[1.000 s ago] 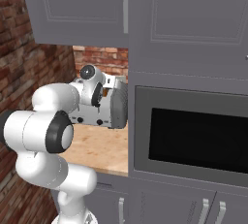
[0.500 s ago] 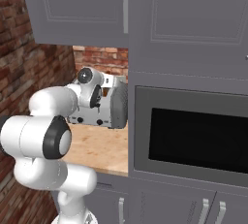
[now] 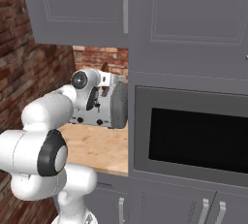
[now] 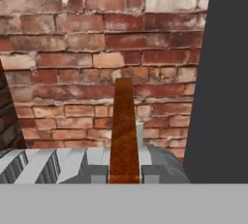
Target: Start the toaster. Once the lever pops up, take the bread to the plate on the dining counter.
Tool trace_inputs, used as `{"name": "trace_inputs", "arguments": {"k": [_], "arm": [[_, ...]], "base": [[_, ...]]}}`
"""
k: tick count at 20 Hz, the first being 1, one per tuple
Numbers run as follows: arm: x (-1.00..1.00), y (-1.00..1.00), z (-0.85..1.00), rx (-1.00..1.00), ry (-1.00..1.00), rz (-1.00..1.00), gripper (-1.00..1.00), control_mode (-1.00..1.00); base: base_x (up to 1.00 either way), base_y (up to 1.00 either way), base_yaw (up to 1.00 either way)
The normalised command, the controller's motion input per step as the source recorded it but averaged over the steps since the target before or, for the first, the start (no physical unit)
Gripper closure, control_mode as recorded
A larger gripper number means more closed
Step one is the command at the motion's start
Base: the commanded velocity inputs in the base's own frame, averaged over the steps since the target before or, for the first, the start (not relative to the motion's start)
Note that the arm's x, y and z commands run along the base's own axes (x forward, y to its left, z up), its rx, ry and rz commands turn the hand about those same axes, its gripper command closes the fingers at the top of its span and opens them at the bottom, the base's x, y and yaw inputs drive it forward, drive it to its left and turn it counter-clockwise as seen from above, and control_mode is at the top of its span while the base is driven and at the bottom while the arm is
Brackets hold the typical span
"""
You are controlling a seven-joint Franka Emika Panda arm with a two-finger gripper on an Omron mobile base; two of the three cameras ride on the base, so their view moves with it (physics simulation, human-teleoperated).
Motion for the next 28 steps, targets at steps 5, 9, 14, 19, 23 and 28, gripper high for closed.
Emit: {"name": "trace_inputs", "arguments": {"k": [5,9,14,19,23,28], "arm": [[-0.61,0.00,0.22,0.00,-0.16,0.00,1.00,-1.00],[-0.84,0.00,0.18,0.00,-0.01,0.00,1.00,-1.00],[-1.00,0.00,0.54,0.00,0.00,0.00,1.00,-1.00],[-1.00,0.00,0.64,0.00,0.07,0.00,1.00,-1.00],[-0.98,0.00,0.71,0.00,0.20,0.00,1.00,-1.00],[-1.00,0.01,0.47,0.00,0.34,0.00,1.00,-1.00]], "base": [[0.00,0.00,0.00],[0.00,0.00,0.00],[0.00,0.00,0.00],[0.00,0.00,0.00],[0.00,0.00,0.00],[0.00,0.00,0.00]]}}
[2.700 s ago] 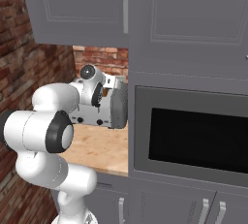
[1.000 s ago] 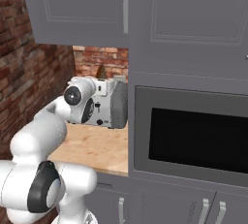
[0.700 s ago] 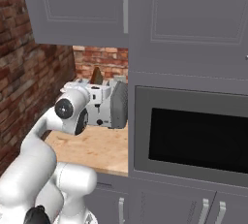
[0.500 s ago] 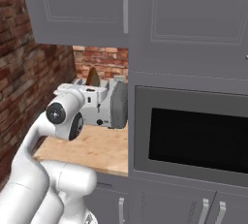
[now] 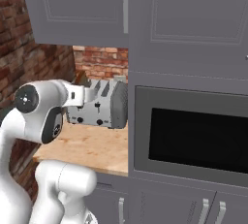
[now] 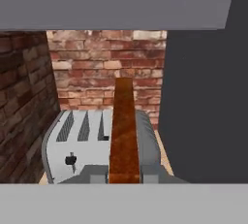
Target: Start the toaster. Once the lever pops up, take the bread to the plate on the dining counter.
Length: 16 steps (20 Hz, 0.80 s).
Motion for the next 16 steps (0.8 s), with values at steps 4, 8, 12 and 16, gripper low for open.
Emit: {"name": "trace_inputs", "arguments": {"k": [4,8,12,16], "arm": [[-1.00,0.09,0.27,0.00,0.41,0.00,1.00,-1.00],[-0.99,0.20,0.03,0.00,0.38,0.00,1.00,-1.00],[-0.83,0.06,0.00,0.00,0.25,0.00,1.00,-1.00],[-0.47,0.01,0.00,0.00,0.06,0.00,1.00,-1.00]], "base": [[0.00,0.00,0.00],[0.00,0.00,0.00],[0.00,0.00,0.00],[0.00,0.00,0.00]]}}
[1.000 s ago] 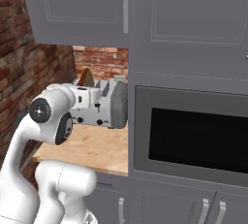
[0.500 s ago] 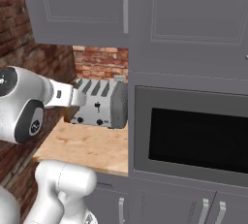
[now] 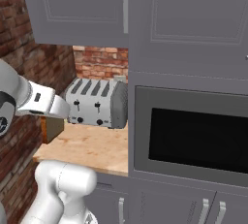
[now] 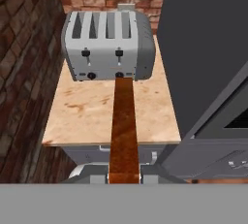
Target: Start the toaster. Once the lever pops up, take the bread to the plate on the dining counter.
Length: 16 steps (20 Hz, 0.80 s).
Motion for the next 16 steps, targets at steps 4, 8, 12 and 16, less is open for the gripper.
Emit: {"name": "trace_inputs", "arguments": {"k": [4,8,12,16], "arm": [[-0.16,0.00,-0.01,0.00,0.00,0.00,1.00,-1.00],[-0.01,0.00,-0.06,0.00,-0.01,0.00,1.00,-1.00],[0.00,0.00,-0.03,0.00,0.00,0.00,1.00,-1.00],[0.00,0.00,0.00,0.00,0.00,0.00,1.00,1.00]], "base": [[0.00,0.00,0.00],[0.00,0.00,0.00],[0.00,0.00,0.00],[-0.08,0.00,0.00]]}}
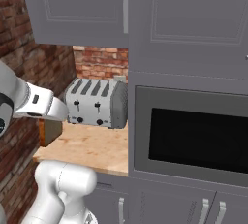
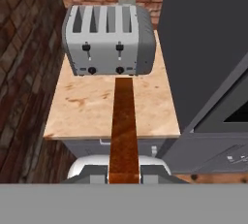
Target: Start the toaster. Once the lever pops up, take the bread to the plate on the dining counter.
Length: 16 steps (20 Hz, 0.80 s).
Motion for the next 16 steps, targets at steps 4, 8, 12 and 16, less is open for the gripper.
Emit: {"name": "trace_inputs", "arguments": {"k": [4,8,12,16], "arm": [[0.00,0.00,0.00,0.00,0.00,0.00,1.00,1.00],[0.00,0.00,0.00,0.00,0.00,0.00,1.00,1.00],[0.00,0.00,0.00,0.00,0.00,0.00,1.00,1.00],[0.00,0.00,0.00,0.00,0.00,0.00,1.00,1.00]], "base": [[-0.79,-0.01,-0.01],[-1.00,-0.25,-0.19],[-1.00,-0.36,-0.52],[-0.65,-0.08,-0.77]]}}
